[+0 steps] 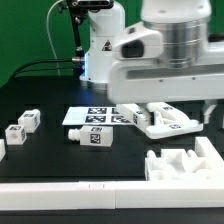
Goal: Assemble chair
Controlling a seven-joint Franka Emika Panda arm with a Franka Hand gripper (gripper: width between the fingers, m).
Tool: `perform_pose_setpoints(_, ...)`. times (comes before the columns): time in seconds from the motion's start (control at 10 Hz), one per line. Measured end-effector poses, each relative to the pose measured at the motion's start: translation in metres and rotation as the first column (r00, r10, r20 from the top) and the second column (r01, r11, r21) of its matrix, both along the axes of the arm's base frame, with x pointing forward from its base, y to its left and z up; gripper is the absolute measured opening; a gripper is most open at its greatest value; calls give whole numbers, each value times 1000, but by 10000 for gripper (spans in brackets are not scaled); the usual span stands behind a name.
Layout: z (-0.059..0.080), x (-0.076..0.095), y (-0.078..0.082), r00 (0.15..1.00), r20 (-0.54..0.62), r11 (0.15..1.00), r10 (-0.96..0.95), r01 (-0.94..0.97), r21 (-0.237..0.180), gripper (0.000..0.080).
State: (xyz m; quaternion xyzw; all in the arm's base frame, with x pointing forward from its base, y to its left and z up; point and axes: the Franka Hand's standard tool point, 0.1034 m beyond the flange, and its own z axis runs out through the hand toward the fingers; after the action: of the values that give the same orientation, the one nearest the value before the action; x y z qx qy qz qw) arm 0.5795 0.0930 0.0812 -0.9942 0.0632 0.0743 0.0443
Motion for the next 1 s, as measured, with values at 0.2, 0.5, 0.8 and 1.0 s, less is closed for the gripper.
perform_pose_setpoints(0.2,13,-38,60,999,7,999,-33,33,1,649)
perform_pose_setpoints(0.5,14,-47,77,1000,11,1000,-13,13,-5,649)
perform_pose_setpoints(0.8,4,-63,103,998,56,1000,-7,8,-9,649)
perform_pose_setpoints(1.0,-14,-96,140,994,79,998,70,-70,-6,649)
